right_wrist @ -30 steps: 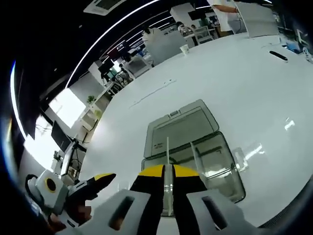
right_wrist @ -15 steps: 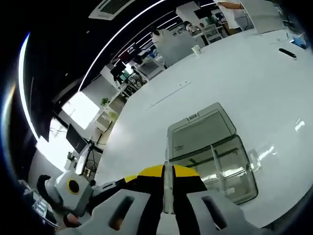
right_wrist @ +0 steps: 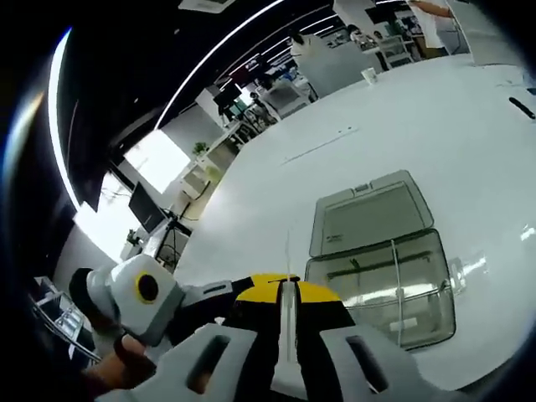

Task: Insert the divider into the dual guide fixture by aligning both edges with the guide slots and pushing it downward to the bottom, including one-sided entry, uneven engagement, binding, and posture correction.

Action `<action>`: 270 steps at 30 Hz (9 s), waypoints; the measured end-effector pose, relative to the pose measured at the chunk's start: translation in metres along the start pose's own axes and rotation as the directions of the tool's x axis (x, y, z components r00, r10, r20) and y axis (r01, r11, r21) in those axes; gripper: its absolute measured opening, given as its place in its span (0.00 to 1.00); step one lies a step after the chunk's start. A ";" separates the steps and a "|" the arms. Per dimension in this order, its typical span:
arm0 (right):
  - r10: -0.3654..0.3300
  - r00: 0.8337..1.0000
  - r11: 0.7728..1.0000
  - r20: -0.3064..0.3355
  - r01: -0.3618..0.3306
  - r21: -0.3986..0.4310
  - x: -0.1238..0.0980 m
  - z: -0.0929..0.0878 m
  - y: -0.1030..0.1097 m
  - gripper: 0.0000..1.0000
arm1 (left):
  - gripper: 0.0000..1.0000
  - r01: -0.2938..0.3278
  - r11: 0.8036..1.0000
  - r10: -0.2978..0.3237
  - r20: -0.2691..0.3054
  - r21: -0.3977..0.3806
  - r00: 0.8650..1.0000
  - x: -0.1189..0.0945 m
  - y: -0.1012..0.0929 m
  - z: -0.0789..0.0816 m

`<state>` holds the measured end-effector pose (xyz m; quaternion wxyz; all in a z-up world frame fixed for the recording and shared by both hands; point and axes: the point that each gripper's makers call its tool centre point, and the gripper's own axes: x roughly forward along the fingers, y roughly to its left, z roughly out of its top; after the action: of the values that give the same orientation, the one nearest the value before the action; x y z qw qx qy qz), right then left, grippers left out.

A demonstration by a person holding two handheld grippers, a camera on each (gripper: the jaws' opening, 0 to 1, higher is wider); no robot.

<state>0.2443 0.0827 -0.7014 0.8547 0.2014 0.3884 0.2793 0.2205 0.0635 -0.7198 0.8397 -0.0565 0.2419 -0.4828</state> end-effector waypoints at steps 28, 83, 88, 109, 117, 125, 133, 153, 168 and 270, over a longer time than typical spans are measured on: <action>-0.087 0.979 0.985 -0.186 0.113 0.131 -0.006 0.009 -0.047 0.00 | 0.87 -0.004 1.000 0.005 0.018 -0.025 1.000 -0.008 0.003 -0.001; -0.163 0.914 0.981 -0.372 0.189 0.034 0.011 -0.020 -0.073 0.00 | 0.90 -0.062 0.996 0.065 0.048 -0.063 0.997 -0.025 0.013 -0.004; -0.164 0.912 0.982 -0.375 0.187 0.025 0.012 -0.020 -0.071 0.00 | 0.90 -0.065 0.996 0.069 0.055 -0.067 0.996 -0.026 0.015 -0.003; -0.216 0.894 0.976 -0.393 0.183 -0.121 0.014 -0.016 -0.067 0.00 | 0.89 -0.065 0.995 0.069 0.042 -0.076 0.997 -0.025 0.016 -0.007; -0.238 0.893 0.966 -0.382 0.176 -0.190 0.016 -0.019 -0.063 0.00 | 0.89 -0.069 0.995 0.072 0.042 -0.074 0.997 -0.025 0.017 -0.007; -0.294 0.886 0.909 -0.359 0.143 -0.392 0.022 -0.019 -0.059 0.00 | 0.89 -0.066 0.995 0.070 0.041 -0.075 0.997 -0.025 0.016 -0.006; -0.312 0.886 0.857 -0.342 0.108 -0.504 0.029 -0.025 -0.058 0.00 | 0.89 -0.073 0.994 0.076 0.041 -0.081 0.996 -0.026 0.017 -0.008; -0.266 0.920 0.845 -0.289 0.078 -0.529 0.035 -0.034 -0.065 0.00 | 0.89 -0.080 0.994 0.083 0.042 -0.068 0.996 -0.027 0.014 -0.001; -0.149 0.959 0.834 -0.240 -0.008 -0.552 0.024 -0.030 -0.058 0.03 | 0.88 -0.129 0.991 0.130 0.034 -0.039 0.991 -0.036 -0.015 0.006; -0.364 0.923 0.788 -0.128 0.231 -0.571 -0.106 0.013 -0.302 0.41 | 0.97 -0.221 0.975 0.221 0.029 -0.004 0.975 0.059 -0.083 0.035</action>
<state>0.2932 -0.2164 -0.8042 0.8583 -0.1482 0.4164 0.2606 0.1963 -0.0347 -0.6821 0.8917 -0.0366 0.2343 -0.3856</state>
